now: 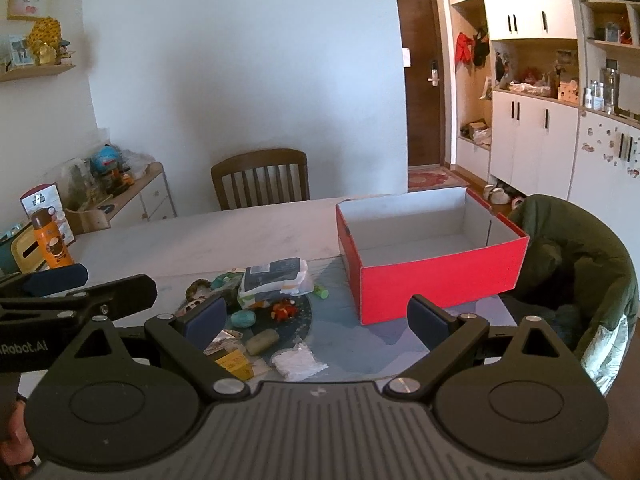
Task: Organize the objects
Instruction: 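Move both grippers toward the cluttered items on the table, then grasp the yellow box with the left gripper while the right gripper grasps the white bead bag, then carry the yellow box and bead bag with both grippers into the red box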
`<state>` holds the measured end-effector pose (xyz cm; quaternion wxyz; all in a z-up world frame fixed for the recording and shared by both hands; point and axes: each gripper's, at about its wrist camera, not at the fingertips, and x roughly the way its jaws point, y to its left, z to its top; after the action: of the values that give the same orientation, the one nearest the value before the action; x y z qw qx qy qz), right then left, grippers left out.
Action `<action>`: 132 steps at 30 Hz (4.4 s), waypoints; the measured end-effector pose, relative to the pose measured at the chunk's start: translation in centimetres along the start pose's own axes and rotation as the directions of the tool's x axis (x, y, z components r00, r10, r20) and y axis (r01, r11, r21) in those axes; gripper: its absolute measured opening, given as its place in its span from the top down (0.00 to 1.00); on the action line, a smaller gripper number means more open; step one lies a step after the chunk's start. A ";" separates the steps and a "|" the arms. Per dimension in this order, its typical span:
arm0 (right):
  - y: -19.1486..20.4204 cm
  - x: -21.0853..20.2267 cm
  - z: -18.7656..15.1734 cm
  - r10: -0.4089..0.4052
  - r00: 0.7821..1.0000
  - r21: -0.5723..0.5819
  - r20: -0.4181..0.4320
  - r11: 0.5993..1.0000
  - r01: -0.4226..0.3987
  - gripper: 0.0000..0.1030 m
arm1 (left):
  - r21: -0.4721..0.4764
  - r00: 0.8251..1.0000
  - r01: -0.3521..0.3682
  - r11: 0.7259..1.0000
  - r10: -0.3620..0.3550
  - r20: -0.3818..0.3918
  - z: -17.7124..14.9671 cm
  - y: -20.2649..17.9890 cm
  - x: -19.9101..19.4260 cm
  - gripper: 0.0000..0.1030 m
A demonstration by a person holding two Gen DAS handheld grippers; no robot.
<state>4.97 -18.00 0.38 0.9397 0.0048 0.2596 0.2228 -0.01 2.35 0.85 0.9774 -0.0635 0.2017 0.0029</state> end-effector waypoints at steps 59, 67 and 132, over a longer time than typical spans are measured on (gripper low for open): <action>0.5 23.6 -5.2 0.198 0.819 -0.263 -0.539 0.884 -0.387 0.62 | 0.177 0.881 -0.139 0.974 0.203 -0.427 -10.3 1.9 17.3 0.71; 0.1 22.2 -4.8 0.195 0.829 -0.256 -0.525 0.892 -0.372 0.68 | 0.178 0.886 -0.144 0.974 0.206 -0.415 -10.0 1.3 16.6 0.72; -23.8 33.6 9.6 0.009 0.874 -0.147 -0.486 0.985 -0.092 0.68 | 0.131 0.842 0.085 0.988 -0.001 -0.539 5.6 -12.2 43.9 0.72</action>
<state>45.29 -24.32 -10.62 0.8359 -0.1220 0.4664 0.2622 42.92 -9.88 -9.87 0.8836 0.0072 0.4652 -0.0523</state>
